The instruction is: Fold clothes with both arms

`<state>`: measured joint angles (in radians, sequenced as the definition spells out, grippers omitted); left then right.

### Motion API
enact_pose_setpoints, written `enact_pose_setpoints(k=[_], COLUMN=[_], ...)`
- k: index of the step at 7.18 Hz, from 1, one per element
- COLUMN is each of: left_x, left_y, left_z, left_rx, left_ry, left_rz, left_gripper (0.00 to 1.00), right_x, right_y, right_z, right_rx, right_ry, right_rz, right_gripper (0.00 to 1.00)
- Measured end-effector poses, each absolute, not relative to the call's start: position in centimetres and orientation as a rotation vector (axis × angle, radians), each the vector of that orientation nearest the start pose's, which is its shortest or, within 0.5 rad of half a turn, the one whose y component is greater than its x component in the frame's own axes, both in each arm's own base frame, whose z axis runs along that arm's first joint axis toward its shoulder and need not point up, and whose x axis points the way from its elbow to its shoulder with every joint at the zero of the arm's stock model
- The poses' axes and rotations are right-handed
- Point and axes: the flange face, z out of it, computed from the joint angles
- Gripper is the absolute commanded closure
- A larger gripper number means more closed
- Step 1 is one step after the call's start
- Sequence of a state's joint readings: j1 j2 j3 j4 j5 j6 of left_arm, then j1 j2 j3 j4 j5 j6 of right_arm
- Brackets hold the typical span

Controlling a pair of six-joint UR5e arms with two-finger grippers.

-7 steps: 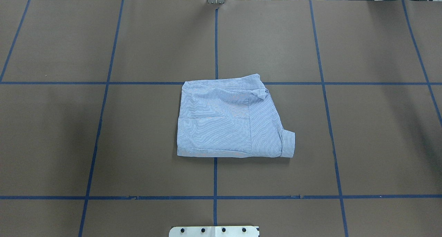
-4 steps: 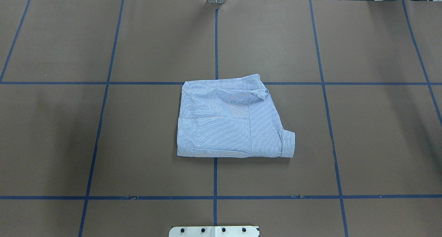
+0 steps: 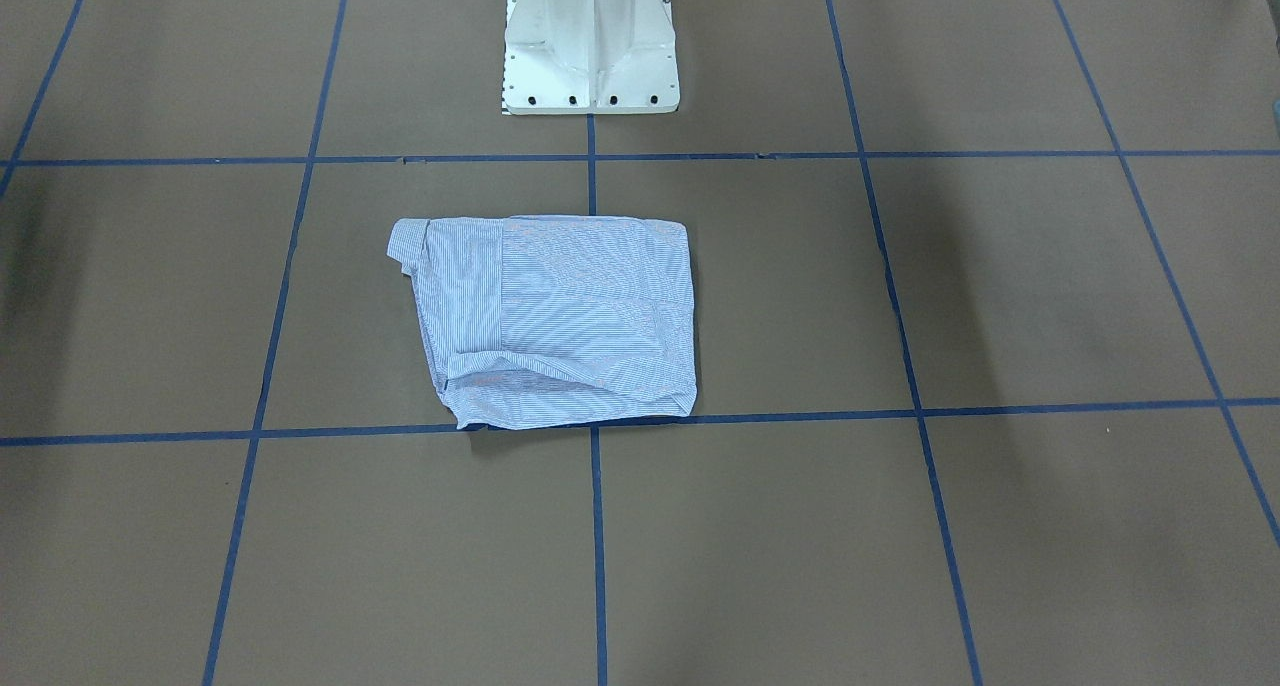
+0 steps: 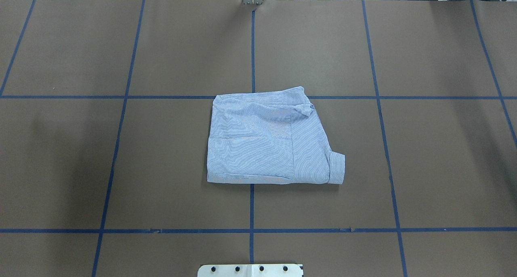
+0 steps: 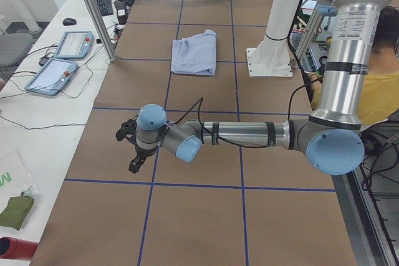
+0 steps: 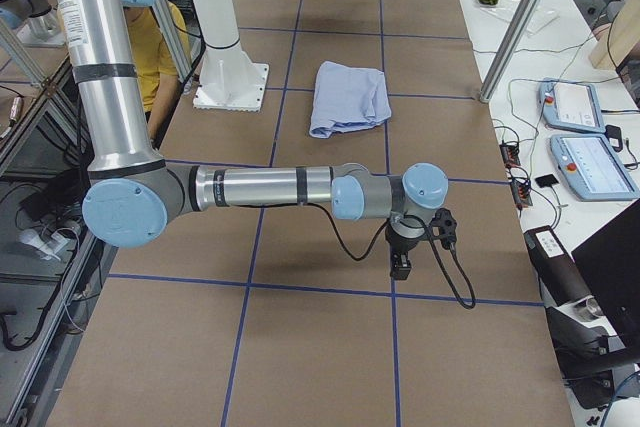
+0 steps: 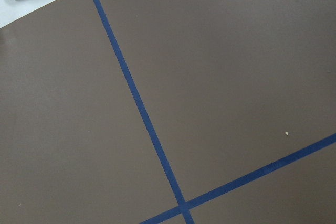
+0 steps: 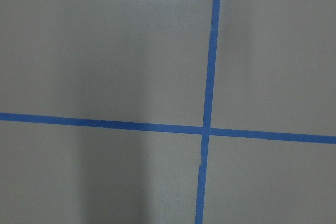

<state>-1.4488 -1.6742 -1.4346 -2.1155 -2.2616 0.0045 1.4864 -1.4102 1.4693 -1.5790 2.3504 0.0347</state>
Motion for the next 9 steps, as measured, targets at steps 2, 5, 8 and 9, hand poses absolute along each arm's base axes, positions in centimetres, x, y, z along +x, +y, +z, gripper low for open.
enact_pose_setpoints(k=[2, 5, 8, 9], left_x=[-1.0, -2.6, -2.9, -3.0], left_y=[-56.2, -55.9, -55.3, -54.3], left_z=[61.3, 60.9, 58.7, 58.6], left_rx=[0.436, 0.431, 0.478, 0.482], left_ry=[0.774, 0.806, 0.795, 0.795], left_rz=[0.282, 0.255, 0.269, 0.27], left_gripper=[0.0, 0.0, 0.0, 0.0], right_x=[1.5, 1.7, 2.2, 2.2], right_y=[-56.5, -56.5, -56.3, -56.2], right_z=[62.4, 62.0, 62.0, 61.9], right_rx=[0.002, 0.01, 0.015, 0.019], right_ry=[-0.79, -0.801, -0.811, -0.813], right_rz=[-0.069, -0.07, -0.063, -0.064], right_gripper=[0.0, 0.0, 0.0, 0.0])
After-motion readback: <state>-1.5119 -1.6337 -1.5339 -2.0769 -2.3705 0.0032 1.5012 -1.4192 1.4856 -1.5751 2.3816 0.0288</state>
